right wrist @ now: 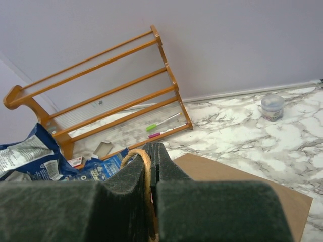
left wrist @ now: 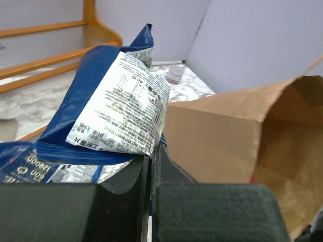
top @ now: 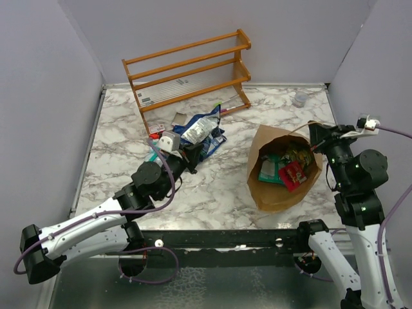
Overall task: Take the snacks out of the paper bag
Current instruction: Place the snack at the center of the board.
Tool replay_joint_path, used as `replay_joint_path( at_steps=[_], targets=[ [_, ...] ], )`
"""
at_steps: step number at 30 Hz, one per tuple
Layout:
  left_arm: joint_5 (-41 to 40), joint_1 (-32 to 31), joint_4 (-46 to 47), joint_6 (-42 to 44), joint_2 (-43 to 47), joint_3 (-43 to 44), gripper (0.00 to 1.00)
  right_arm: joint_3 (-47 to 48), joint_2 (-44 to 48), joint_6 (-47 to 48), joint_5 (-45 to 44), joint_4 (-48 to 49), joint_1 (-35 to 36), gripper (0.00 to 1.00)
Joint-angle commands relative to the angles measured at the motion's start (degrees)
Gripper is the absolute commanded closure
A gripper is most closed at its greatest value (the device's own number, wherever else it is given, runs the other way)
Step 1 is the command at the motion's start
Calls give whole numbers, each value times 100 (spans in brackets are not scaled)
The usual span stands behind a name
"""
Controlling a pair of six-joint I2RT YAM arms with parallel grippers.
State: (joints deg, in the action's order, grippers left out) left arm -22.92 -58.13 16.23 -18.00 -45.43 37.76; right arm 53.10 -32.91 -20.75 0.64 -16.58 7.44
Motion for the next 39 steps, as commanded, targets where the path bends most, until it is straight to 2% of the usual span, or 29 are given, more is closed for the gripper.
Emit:
replay_joint_path(
  at_steps=[1, 3, 5, 8, 12, 18, 21, 24, 27, 30, 33, 39],
  targets=[
    [-1144, 10, 105, -429, -48, -25, 100, -89, 195, 55, -231, -3, 12, 98],
    [-1563, 79, -19, -613, -241, -1, 100, -119, 256, 83, -183, -11, 11, 98],
    [-1490, 386, -364, -953, -584, 167, 100, -139, 303, 97, -141, -18, 12, 98],
    [-565, 1162, -676, -1534, -1234, 413, 100, -159, 318, 103, -58, -21, 12, 98],
    [796, 1900, -491, -1753, -2198, 748, 100, -107, 301, 107, -2, -56, 12, 98],
    [1642, 2492, -438, -1991, -3555, 1461, 100, -85, 285, 113, 95, -30, 12, 98],
    [2450, 2856, -84, -2478, -4040, 1546, 100, -117, 276, 114, 115, -6, 12, 98],
    [2783, 3036, 172, -2678, -4393, 1477, 100, -150, 275, 102, 127, 12, 12, 98],
    [2981, 3206, 301, -2726, -4681, 1336, 71, -207, 274, 99, 161, 63, 11, 98],
    [3072, 3332, 180, -2727, -4655, 1175, 54, -227, 252, 114, 173, 74, 12, 98],
    [3074, 3329, 334, -2600, -4120, 797, 32, -208, 241, 173, 159, 67, 12, 98],
    [2979, 3219, -281, -2287, -2948, 512, 19, -270, 196, 178, 219, 200, 12, 98]
  ],
)
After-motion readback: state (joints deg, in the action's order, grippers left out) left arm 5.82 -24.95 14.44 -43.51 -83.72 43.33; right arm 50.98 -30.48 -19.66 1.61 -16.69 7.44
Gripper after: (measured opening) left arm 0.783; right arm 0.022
